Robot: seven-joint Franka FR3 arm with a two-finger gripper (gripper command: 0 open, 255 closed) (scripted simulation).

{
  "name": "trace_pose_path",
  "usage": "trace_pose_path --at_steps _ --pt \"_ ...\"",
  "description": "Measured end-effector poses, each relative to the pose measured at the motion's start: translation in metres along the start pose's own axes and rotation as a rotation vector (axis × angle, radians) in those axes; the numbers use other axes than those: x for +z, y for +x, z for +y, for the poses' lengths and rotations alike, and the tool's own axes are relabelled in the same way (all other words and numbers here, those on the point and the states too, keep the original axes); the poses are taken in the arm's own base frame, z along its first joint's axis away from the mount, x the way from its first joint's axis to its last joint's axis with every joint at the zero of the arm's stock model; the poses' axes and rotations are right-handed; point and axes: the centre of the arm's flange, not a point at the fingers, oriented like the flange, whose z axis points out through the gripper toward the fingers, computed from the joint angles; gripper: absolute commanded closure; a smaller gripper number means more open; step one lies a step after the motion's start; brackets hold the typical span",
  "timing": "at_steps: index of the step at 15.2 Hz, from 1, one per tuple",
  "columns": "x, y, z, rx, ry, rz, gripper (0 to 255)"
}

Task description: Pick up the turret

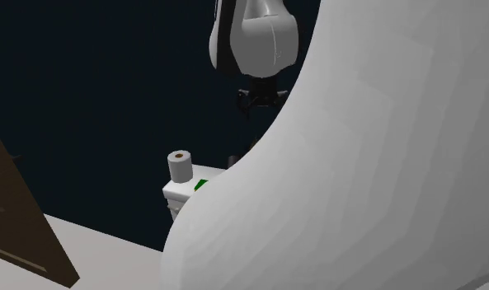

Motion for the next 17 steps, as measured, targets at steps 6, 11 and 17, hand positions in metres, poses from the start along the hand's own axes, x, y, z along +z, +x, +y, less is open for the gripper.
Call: trace_pose_path --at_steps 6,11,17 --pt "0.065 0.03 -0.017 0.011 -0.008 0.051 0" --pt "0.105 0.045 -0.029 0.017 -0.012 0.077 0" --pt "0.136 0.037 -0.031 0.017 -0.012 0.078 0"
